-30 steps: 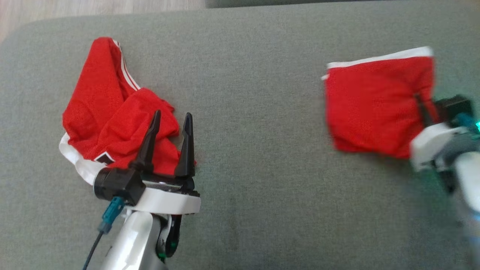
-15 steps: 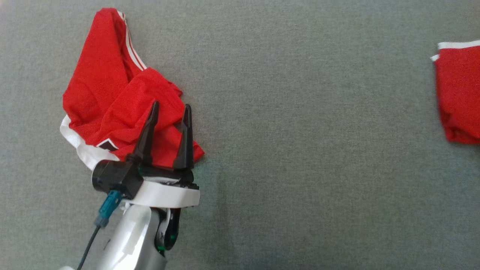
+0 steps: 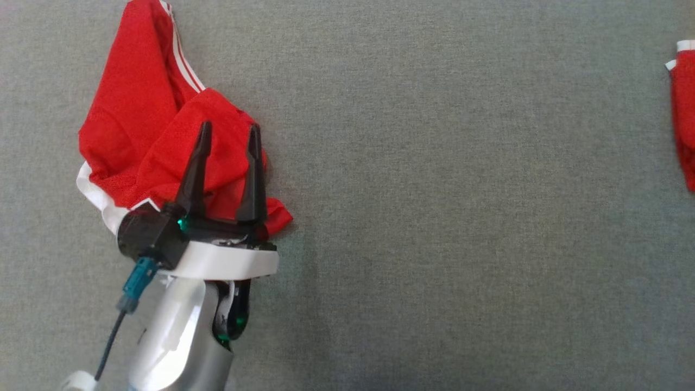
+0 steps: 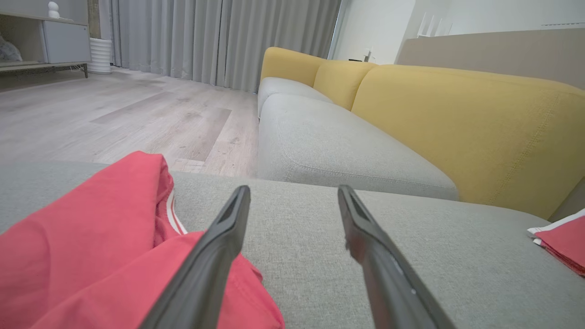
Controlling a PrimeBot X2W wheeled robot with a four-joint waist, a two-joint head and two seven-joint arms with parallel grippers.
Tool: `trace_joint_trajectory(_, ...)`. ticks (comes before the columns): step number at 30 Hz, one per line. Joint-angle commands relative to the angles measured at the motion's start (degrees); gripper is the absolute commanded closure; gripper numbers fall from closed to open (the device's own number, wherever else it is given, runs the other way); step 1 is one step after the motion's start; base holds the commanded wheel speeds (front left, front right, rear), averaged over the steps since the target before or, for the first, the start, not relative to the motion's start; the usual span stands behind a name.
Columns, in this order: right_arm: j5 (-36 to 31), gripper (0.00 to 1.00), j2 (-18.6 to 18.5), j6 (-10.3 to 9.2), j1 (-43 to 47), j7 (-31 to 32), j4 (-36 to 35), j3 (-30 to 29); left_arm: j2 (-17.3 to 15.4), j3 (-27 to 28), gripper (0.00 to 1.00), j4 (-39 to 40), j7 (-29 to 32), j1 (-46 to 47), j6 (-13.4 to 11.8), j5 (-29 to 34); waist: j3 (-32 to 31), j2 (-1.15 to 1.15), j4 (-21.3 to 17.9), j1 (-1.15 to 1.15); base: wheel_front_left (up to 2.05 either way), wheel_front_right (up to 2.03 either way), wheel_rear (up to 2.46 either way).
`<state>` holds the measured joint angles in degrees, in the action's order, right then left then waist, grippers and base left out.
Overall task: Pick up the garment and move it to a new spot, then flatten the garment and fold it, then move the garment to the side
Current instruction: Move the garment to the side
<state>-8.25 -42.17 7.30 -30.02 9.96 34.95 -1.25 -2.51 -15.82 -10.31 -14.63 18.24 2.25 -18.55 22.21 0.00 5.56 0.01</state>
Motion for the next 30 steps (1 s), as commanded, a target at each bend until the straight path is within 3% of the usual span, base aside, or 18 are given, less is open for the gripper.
trace_joint_trajectory(1,-0.67,1.0,-1.48,0.19,1.13,0.08,-2.77,-1.33,-0.37,2.36,0.0,1.63,-0.37,1.49,0.37,0.5,-0.01,0.0,-0.06,-0.01,0.0,0.0,0.0)
trace_joint_trajectory(2,-1.02,0.2,-1.14,0.19,1.23,0.12,-3.52,-2.01,-0.37,2.53,0.0,1.52,-0.37,1.51,0.5,0.6,-0.09,0.0,-0.07,-0.01,0.0,0.0,0.0)
trace_joint_trajectory(3,-1.13,0.0,-0.62,0.19,1.38,0.49,-4.02,-2.88,-0.37,2.69,0.0,1.42,-0.37,1.52,0.57,0.67,-0.21,0.0,-0.09,-0.01,0.0,0.0,0.0)
trace_joint_trajectory(9,-2.24,0.0,2.17,0.19,2.82,0.74,-7.82,-6.48,-0.37,2.88,0.0,1.13,-0.37,1.12,0.44,0.28,-1.87,0.0,-0.14,-0.01,0.0,0.0,0.0)
trace_joint_trajectory(14,-2.11,0.0,6.98,0.19,3.94,-0.12,-13.21,-9.04,-0.37,3.39,0.0,1.09,-0.37,0.05,0.16,0.23,-4.97,0.0,-0.53,-0.01,0.0,0.0,0.0)
trace_joint_trajectory(24,2.92,0.0,25.37,0.19,6.02,-6.78,-27.65,-8.11,-0.37,6.33,0.0,0.62,-0.37,-3.64,0.32,1.93,-13.1,0.0,-2.46,-0.01,0.0,0.0,0.0)
trace_joint_trajectory(30,7.42,0.0,35.33,0.19,8.8,-12.26,-31.78,-6.01,-0.37,7.37,0.0,0.58,-0.37,-5.65,0.43,2.46,-17.26,0.0,-3.31,-0.01,0.0,0.0,0.0)
